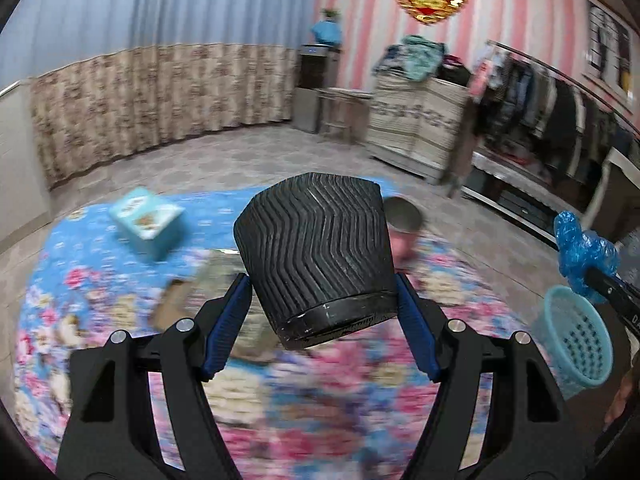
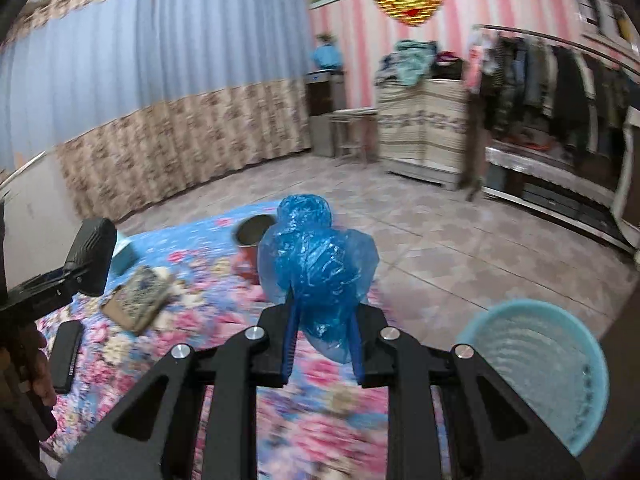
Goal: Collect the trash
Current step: 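Carry the pot and bag over the blue basket and open the left tool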
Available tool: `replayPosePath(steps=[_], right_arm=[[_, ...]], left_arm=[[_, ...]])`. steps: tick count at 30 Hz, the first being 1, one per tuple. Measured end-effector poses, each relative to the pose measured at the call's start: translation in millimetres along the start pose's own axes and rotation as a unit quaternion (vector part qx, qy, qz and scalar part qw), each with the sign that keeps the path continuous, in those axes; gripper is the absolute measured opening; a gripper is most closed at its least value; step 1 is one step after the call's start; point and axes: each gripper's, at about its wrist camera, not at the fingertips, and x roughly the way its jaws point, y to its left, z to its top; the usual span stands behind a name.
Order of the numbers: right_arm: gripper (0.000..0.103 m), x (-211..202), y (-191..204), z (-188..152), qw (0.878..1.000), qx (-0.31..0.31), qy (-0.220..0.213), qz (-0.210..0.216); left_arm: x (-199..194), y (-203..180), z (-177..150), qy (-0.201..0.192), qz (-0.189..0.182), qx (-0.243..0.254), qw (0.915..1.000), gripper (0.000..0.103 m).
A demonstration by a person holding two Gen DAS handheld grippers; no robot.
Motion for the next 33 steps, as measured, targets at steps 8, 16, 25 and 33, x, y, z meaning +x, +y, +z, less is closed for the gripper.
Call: replayPosePath(steps=[8,16,25,33], right_arm=[[0.022,-38.7,-89.9,-12.2,0.996,0.051,-0.016,-0.071],[0.022,-59.8,-147.2,-29.4,0.989,0.084,-0.023,-0.122],[0.022,-67.8,-185.6,-42.2,0.983,0.102,-0.03,-0.15],[0.022,-67.2,-219.9,-58.8,0.977,0.131,-0.024,-0.169]], left_arm=[[9.2,-114.4,-8.2,-0.001,-0.065,0.069,0.9955,0.07],[16.0,-203.1,-20.0,-0.009,-0.118,0.115,0.9863,0.07],[40.4,-268.1,-45.2,0.013,-0.164,0.135,0.9772,0.07],[59.8,-313.6,-64.0,0.031,-0.186,0.179,0.9657,0.07]])
